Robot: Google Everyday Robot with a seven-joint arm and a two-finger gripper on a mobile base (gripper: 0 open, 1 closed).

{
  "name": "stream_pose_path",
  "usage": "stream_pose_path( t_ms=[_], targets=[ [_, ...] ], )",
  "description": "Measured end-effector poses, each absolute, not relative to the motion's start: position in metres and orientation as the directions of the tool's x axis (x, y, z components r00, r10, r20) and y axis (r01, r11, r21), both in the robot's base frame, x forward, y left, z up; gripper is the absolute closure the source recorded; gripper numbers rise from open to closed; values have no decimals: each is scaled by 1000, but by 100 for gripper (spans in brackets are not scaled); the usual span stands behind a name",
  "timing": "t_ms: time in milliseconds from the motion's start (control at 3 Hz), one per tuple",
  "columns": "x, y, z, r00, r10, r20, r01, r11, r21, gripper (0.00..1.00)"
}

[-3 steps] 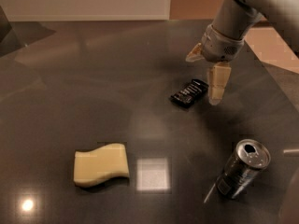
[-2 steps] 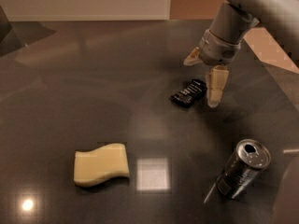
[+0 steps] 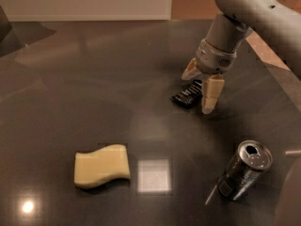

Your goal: Move rxbar chocolate near sponge

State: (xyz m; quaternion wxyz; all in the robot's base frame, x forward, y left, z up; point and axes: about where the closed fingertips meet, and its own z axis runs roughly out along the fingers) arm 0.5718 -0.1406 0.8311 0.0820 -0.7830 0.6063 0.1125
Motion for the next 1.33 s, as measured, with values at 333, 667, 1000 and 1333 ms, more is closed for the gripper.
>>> stream_pose_path(
  t_ms=[333,667,1000,1333],
  targets=[
    [568,-138,825,242,-930,-276,-965,-260,30,41],
    [565,-136,830,238,-927,-290,-966,-257,32,64],
    [556,-128,843,234,-920,-314,-967,-255,25,88],
    [539,-110,861,247,-901,-356,-964,-267,9,100]
  ],
)
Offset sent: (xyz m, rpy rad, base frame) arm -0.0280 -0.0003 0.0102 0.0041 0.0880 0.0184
